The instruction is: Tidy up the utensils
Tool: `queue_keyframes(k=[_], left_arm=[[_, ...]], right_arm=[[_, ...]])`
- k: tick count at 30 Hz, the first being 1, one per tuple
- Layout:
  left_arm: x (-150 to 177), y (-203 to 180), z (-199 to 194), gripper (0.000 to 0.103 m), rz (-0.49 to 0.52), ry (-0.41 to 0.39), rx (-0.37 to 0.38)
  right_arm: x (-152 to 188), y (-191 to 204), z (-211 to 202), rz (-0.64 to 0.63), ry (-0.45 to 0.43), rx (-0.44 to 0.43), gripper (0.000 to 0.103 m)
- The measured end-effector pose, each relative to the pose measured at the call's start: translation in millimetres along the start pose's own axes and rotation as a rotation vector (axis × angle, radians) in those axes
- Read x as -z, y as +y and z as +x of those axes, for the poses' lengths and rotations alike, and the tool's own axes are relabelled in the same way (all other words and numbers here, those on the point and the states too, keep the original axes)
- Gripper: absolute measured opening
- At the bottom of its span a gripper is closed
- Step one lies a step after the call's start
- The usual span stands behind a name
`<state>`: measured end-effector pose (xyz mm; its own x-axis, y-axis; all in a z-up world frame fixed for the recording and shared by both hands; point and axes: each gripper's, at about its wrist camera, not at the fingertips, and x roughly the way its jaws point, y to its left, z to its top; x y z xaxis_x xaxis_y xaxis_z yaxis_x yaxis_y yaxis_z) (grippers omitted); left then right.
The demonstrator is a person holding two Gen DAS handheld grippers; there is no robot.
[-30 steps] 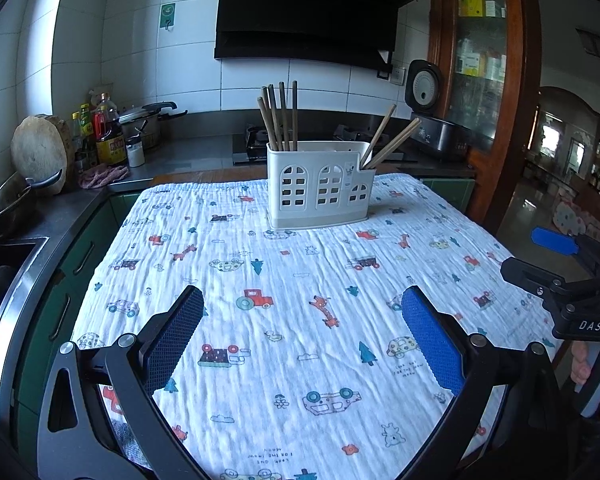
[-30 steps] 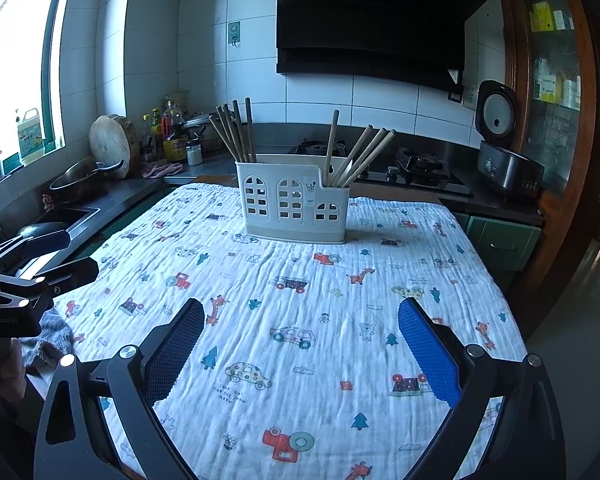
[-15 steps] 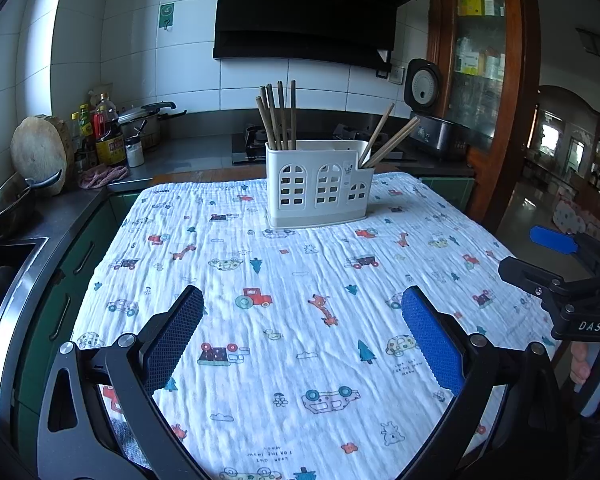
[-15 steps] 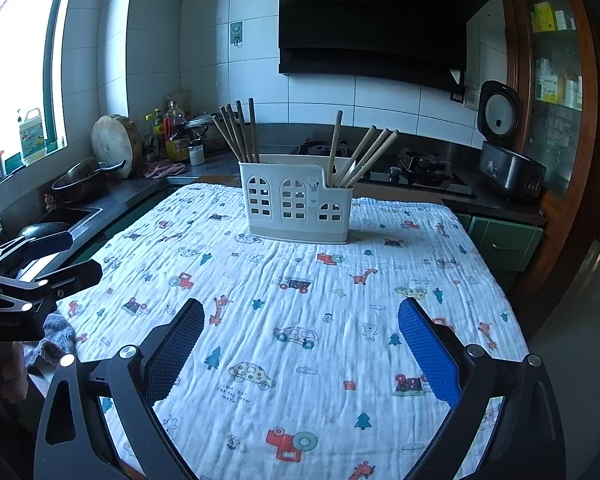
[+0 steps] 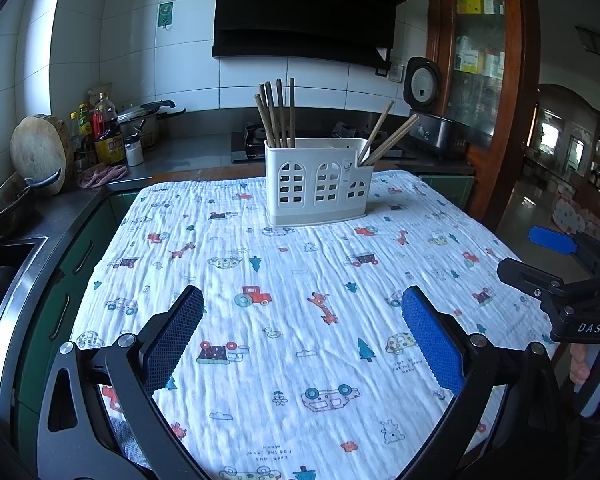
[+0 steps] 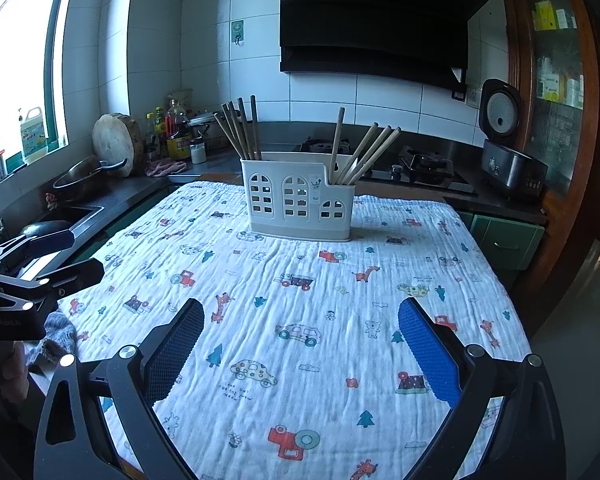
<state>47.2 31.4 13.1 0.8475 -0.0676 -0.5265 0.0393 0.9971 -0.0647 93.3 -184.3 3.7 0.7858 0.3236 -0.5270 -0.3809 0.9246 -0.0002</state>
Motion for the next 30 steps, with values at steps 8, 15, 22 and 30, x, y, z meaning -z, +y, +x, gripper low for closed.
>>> queue_keyframes(k=[8, 15, 22, 30], left_arm=[[1.2, -0.9, 0.6, 0.098, 0.001, 0.001, 0.002], [1.8, -0.6, 1.5, 0.098, 0.002, 0.006, 0.005], [2.1, -0.8, 1.8, 0.098, 0.006, 0.008, 0.005], [1.5, -1.4, 1.7, 0.098, 0.006, 0.011, 0.003]], right_arm=[[1.1, 1.6, 1.6, 0.002, 0.002, -0.004, 0.095], [1.9, 1.8, 2.3, 0.002, 0.002, -0.003, 0.095], [1.9, 1.7, 2.7, 0.005, 0.002, -0.003, 0.095], [2.8, 0.7, 2.5, 0.003, 0.004, -0.004, 0.095]])
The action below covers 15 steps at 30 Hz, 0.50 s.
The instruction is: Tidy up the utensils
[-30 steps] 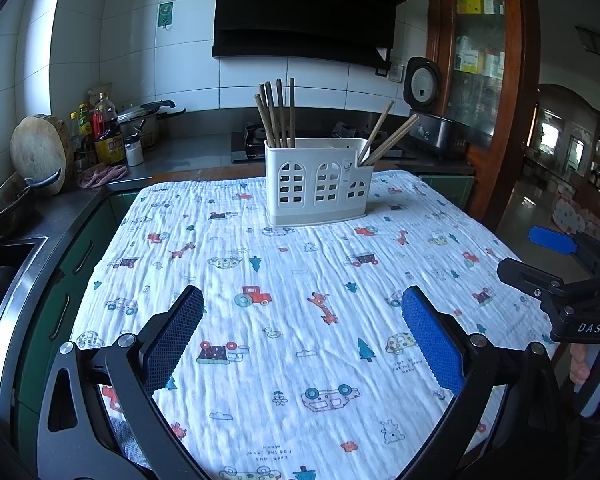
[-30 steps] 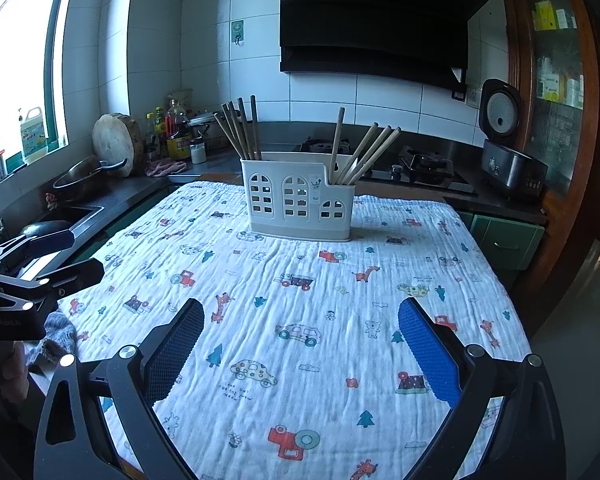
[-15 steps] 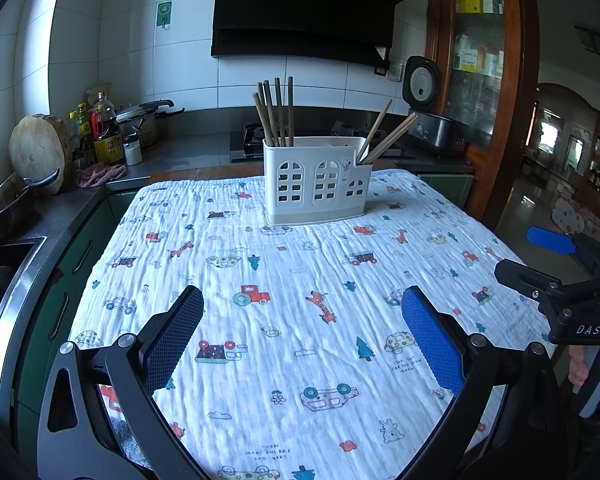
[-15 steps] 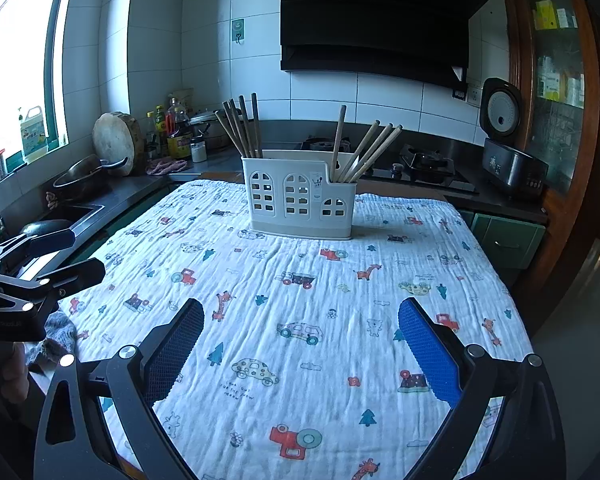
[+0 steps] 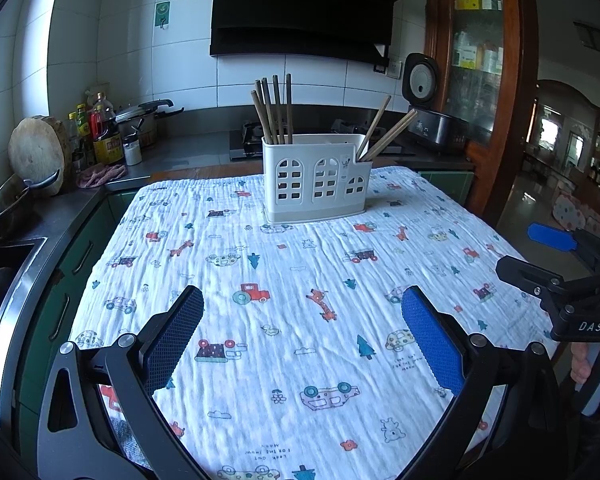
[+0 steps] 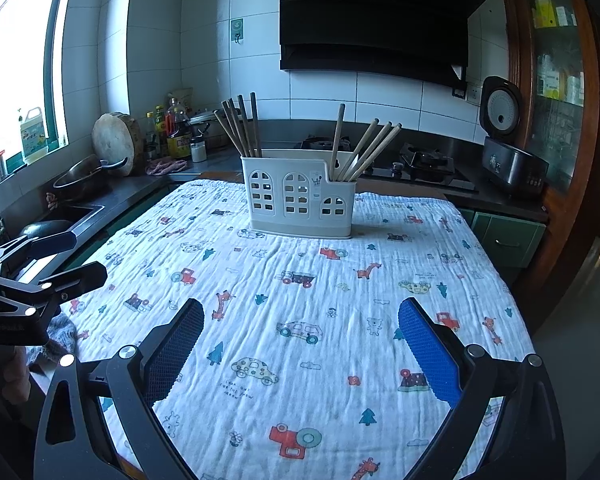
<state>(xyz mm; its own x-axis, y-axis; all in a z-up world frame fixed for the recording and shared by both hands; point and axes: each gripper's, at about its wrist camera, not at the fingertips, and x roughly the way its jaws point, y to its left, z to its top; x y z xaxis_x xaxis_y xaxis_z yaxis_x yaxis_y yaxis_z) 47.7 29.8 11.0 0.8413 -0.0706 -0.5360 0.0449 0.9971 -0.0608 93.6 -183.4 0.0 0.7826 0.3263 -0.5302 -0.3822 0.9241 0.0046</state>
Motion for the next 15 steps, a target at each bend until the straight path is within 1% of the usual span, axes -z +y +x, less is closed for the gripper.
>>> queue_keyframes(k=[15], left_arm=[[-0.7, -2.3, 2.4, 0.098, 0.008, 0.010, 0.001]], right_arm=[[-0.6, 0.8, 0.2, -0.001, 0.002, -0.005, 0.095]])
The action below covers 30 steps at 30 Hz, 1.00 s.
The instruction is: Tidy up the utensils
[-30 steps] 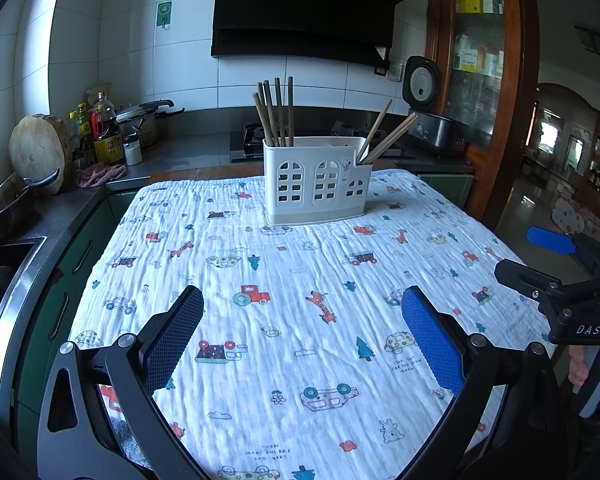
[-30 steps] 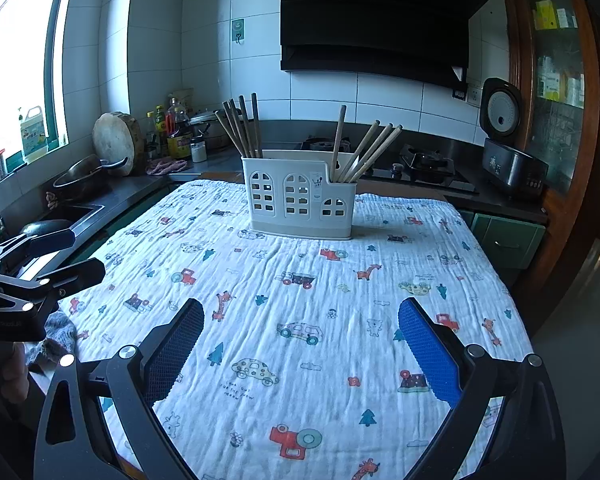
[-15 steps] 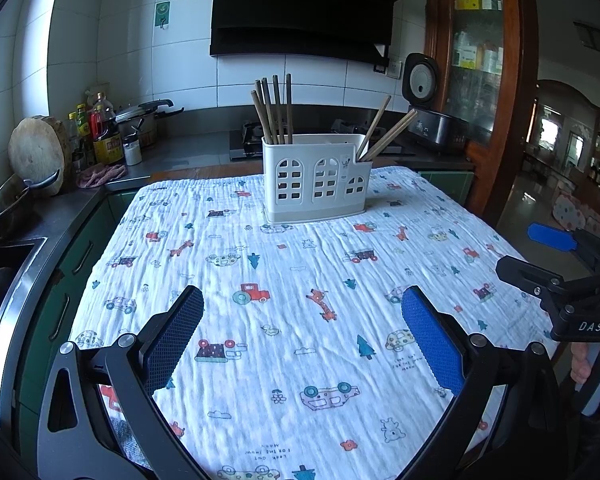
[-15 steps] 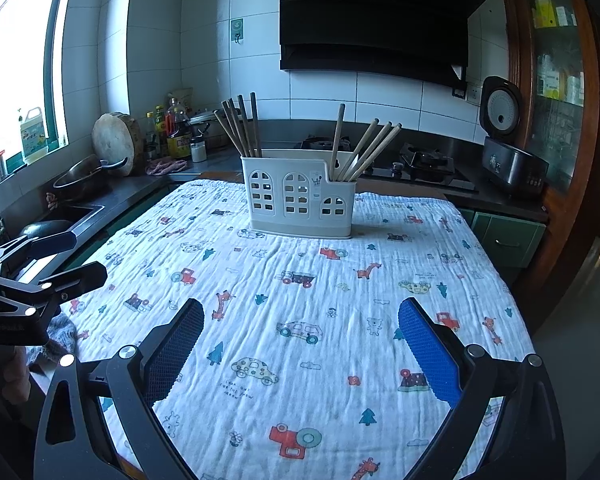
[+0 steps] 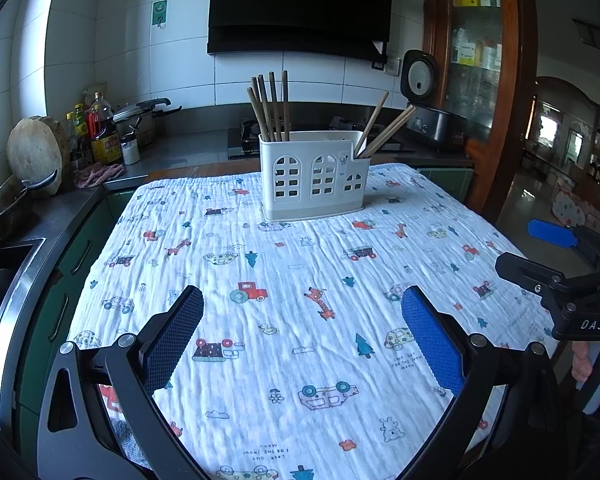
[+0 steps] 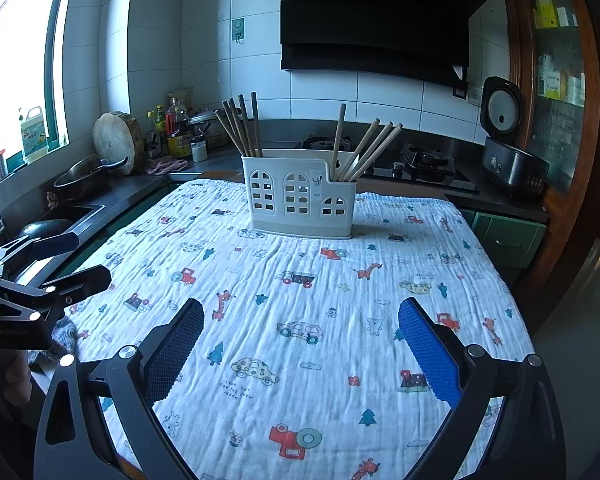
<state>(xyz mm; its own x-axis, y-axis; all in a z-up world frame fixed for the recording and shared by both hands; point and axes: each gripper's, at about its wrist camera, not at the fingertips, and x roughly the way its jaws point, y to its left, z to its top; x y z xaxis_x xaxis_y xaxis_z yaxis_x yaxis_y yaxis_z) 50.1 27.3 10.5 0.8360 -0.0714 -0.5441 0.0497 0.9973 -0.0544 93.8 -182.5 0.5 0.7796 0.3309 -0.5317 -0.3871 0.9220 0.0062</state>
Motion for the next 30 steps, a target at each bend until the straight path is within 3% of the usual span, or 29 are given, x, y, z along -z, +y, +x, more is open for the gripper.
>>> queue_keyframes(k=[30], left_arm=[[4.3, 3.4, 6.8, 0.098, -0.002, 0.013, -0.014]], right_arm=[[1.8, 0.2, 4.8, -0.004, 0.014, -0.003, 0.095]])
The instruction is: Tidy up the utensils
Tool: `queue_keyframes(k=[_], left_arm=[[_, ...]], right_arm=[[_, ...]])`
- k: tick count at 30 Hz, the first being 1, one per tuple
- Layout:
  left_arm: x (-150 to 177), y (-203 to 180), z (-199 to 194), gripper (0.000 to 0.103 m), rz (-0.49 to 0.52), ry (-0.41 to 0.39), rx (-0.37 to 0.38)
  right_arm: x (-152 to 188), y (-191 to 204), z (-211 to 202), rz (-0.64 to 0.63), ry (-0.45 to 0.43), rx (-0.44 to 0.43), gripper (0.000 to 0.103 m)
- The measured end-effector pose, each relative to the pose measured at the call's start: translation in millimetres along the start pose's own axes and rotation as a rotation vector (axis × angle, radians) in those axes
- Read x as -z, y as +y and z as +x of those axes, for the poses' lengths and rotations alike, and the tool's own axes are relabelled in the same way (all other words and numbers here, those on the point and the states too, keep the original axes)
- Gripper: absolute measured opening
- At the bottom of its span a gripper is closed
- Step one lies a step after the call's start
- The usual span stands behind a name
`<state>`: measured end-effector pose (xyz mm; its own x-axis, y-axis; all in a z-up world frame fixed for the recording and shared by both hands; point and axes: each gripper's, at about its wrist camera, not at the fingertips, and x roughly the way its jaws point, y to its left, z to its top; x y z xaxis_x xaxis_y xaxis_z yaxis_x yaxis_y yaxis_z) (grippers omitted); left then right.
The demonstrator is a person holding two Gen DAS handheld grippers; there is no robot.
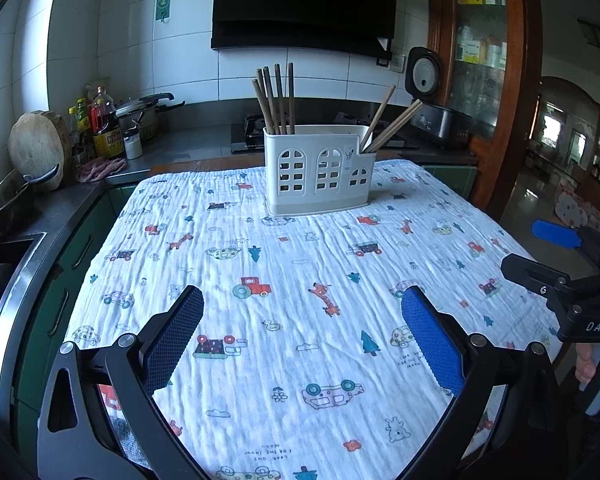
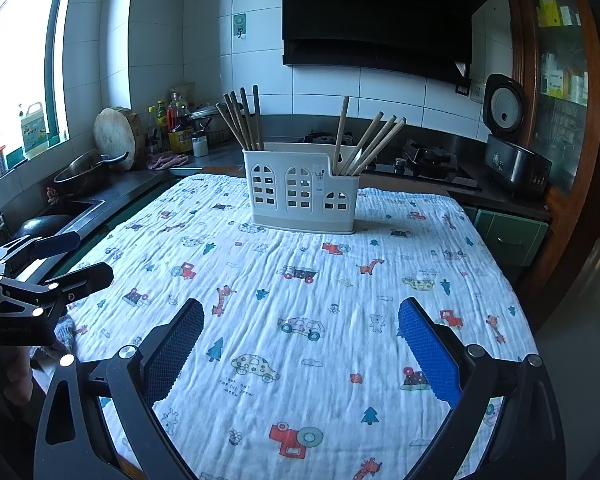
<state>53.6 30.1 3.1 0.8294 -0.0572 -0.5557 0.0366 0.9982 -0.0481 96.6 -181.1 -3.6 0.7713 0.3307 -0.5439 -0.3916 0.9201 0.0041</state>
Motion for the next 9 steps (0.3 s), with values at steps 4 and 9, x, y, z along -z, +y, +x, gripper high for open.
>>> queue_keyframes(k=[4, 9], left_arm=[[-1.4, 3.2, 1.7, 0.098, -0.016, 0.012, -0.008], [-0.7, 5.3, 2.7, 0.098, -0.027, 0.019, 0.001]], right_arm=[[0.7, -1.8, 0.9, 0.006, 0.002, -0.001, 0.095], [1.6, -2.9, 4.2, 0.010, 0.009, -0.004, 0.095]])
